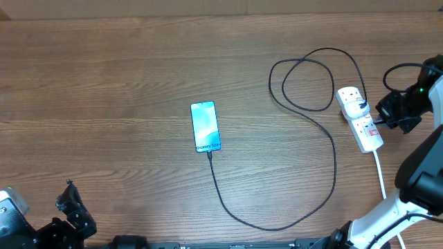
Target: Plug charger to phone and switch on socket
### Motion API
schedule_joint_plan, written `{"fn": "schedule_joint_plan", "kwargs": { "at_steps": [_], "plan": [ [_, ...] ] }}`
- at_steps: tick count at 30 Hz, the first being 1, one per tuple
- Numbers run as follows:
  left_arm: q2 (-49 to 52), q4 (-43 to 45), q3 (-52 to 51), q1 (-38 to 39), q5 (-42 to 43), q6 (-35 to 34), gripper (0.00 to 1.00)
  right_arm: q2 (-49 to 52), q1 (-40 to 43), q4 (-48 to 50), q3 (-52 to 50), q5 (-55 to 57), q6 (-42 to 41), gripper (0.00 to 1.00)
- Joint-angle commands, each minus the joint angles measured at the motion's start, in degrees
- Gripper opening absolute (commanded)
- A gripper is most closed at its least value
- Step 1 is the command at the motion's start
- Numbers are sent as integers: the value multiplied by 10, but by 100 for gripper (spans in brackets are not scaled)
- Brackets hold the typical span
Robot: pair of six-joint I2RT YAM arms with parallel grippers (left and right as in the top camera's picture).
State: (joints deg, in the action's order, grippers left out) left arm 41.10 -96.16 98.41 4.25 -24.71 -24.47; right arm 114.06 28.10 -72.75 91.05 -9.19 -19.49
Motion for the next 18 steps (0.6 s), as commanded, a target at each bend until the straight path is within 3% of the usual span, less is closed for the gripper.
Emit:
{"fn": "schedule_joint_plan", "kwargs": {
  "at_steps": [1,18],
  "plan": [
    [0,0,-2,-1,-12,-13,100,16,2,9,26,-3,2,4],
    [0,-1,-2,-1,-12,-13,100,57,-15,57,29,-26,0,4]
  ]
}}
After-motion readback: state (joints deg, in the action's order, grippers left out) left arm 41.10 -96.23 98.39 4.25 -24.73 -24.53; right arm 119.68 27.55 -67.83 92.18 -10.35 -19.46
